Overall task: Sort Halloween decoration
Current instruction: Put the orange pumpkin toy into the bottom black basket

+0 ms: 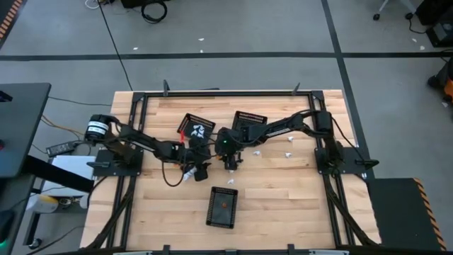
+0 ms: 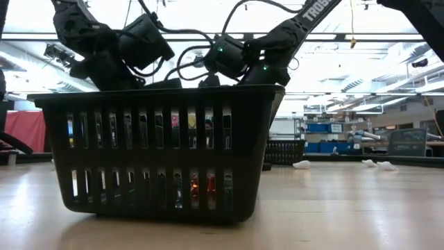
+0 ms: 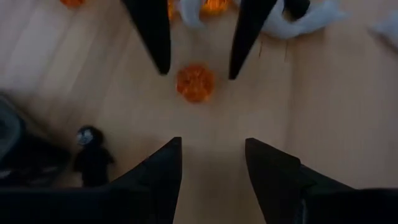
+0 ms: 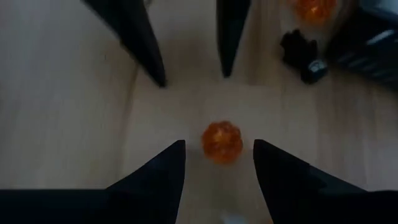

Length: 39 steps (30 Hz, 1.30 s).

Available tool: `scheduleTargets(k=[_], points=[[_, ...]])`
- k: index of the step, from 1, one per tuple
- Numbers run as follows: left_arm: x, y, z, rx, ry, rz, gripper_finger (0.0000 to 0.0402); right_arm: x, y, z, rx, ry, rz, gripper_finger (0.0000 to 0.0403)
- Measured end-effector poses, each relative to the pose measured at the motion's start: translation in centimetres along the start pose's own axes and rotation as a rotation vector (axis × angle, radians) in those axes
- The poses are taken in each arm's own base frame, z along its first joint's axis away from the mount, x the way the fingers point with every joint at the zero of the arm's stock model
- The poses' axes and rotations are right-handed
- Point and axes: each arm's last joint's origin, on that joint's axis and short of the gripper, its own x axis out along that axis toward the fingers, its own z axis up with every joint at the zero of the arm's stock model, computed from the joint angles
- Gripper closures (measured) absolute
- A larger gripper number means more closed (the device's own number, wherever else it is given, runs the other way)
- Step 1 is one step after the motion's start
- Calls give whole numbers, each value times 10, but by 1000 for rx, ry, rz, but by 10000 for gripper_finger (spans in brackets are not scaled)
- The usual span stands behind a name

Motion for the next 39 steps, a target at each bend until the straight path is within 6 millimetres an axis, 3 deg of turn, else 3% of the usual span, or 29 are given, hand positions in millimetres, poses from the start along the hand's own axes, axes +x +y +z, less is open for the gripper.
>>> scheduleTargets(k=[12, 20, 30, 39], points=[[10, -2, 1, -18, -50, -7, 219, 4, 15, 0, -27, 5, 50, 215], [10, -5, 1, -8, -45, -42, 249, 4, 16, 3, -33, -22, 43, 216], [10, -6, 1, -6, -40, -76, 278, 7, 22, -6, -39, 1, 56, 262], [14, -9, 3, -16, -83, -104, 278, 8, 30, -1, -14, -45, 58, 268]])
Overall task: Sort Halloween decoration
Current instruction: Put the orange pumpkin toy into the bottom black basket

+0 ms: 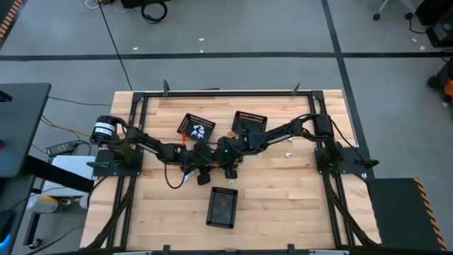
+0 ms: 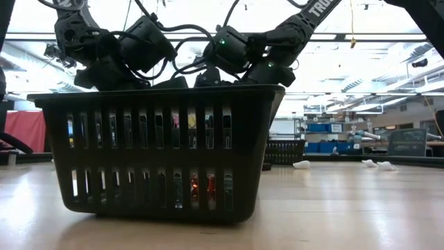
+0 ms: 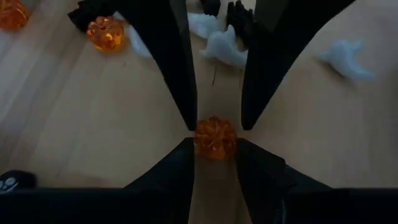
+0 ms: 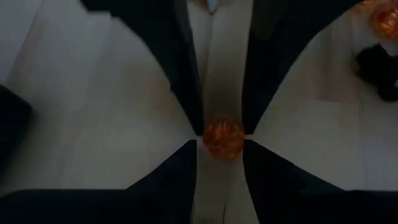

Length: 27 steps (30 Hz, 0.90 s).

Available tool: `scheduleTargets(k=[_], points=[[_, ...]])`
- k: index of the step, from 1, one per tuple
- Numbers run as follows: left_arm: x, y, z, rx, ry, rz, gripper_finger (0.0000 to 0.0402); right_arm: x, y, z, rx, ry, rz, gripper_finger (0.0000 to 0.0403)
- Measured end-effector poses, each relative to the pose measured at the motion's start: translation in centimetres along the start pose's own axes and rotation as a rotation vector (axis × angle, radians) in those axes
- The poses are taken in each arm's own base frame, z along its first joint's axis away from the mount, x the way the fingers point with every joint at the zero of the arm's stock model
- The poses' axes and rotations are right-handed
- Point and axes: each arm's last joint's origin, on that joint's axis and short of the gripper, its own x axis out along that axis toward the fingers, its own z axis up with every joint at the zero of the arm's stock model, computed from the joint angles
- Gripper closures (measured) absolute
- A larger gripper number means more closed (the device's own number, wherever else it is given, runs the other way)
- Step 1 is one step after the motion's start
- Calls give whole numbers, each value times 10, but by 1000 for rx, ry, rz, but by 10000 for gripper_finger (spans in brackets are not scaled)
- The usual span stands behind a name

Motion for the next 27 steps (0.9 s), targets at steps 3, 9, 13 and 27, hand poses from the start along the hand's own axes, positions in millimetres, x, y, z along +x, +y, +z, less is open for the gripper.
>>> scheduleTargets(k=[3, 9, 13, 27], points=[[0, -1, 0, 1, -2, 4, 279, 0, -1, 0, 21, 1, -3, 268], [0, -3, 0, 25, -6, 0, 279, 0, 0, 0, 16, 4, -2, 268], [0, -3, 0, 25, -15, -1, 279, 0, 0, -1, 6, 6, -2, 268], [0, -3, 2, 21, -32, -2, 285, 1, 2, -1, -24, 16, -27, 274]])
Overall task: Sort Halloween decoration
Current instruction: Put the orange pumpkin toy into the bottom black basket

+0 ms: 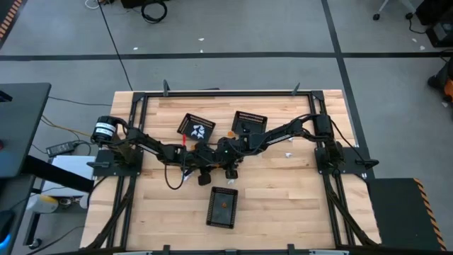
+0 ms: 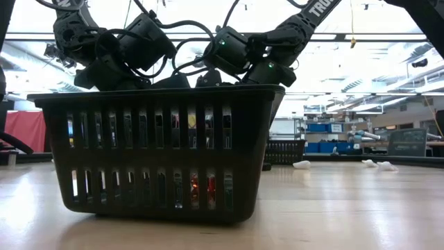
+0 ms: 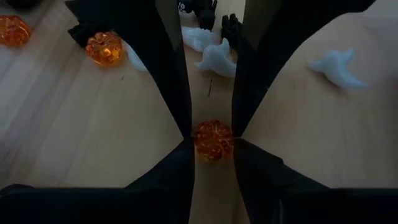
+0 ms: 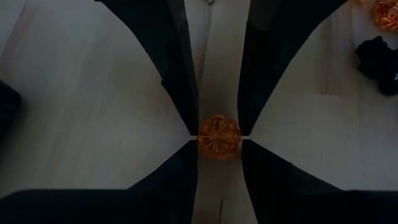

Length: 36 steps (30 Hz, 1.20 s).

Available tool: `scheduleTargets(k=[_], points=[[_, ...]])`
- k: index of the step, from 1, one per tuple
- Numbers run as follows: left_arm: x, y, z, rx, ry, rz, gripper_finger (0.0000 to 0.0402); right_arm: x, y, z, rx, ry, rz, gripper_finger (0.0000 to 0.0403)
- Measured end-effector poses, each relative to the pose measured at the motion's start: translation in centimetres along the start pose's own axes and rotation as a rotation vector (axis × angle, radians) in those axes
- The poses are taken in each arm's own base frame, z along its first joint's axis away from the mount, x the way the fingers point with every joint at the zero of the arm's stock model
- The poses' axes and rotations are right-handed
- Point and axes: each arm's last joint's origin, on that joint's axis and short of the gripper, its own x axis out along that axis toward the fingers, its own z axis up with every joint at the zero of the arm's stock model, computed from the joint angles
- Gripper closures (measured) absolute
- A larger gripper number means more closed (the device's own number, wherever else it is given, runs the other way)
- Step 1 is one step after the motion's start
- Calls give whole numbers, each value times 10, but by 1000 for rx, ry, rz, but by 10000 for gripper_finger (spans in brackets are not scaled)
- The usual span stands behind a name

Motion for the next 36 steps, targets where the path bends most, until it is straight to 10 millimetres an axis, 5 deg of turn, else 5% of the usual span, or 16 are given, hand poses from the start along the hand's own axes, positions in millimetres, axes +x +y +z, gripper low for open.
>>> scheduleTargets(k=[36], points=[[-1, -3, 3, -5, -21, -51, 285, -6, 1, 6, 91, 55, 27, 302]])
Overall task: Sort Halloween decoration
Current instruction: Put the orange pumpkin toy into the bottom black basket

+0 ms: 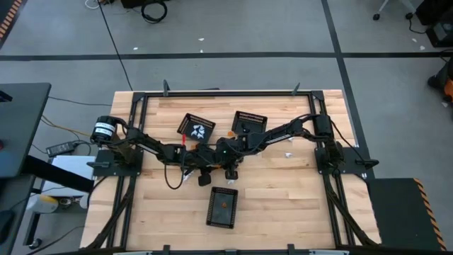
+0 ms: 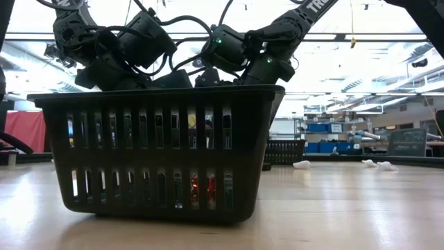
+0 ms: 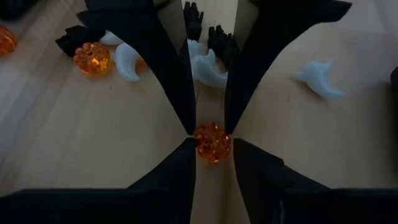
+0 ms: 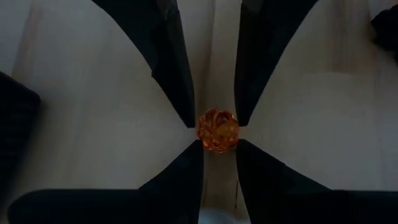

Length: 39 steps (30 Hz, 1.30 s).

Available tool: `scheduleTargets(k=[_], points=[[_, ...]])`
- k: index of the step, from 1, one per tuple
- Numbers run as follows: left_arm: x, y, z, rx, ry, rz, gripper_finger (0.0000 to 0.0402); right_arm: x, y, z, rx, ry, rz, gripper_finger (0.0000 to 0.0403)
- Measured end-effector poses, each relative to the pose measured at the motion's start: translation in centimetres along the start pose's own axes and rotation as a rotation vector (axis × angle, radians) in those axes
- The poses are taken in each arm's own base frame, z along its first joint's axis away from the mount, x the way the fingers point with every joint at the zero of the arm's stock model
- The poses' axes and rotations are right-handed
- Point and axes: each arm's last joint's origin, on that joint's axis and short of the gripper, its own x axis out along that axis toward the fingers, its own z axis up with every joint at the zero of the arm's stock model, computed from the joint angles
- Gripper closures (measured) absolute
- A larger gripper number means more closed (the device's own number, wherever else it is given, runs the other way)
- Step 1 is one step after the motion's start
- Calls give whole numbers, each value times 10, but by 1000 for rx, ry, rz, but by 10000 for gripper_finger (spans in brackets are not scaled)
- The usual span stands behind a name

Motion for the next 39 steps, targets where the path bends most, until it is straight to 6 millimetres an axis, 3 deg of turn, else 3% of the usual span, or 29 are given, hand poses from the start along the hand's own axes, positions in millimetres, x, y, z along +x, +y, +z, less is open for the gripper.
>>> scheduleTargets(k=[15, 23, 33, 39], points=[[-11, -2, 13, 9, -67, -26, 285, -21, 6, 10, -16, -30, -5, 303], [-11, 0, 4, 13, 34, -7, 285, -23, 3, 11, 8, -37, -17, 298], [-11, -1, -1, -10, 70, 7, 282, -11, 4, -5, -15, -116, -8, 226], [-11, -1, -4, -80, 102, 16, 243, -4, 3, -20, -51, -142, -35, 200]])
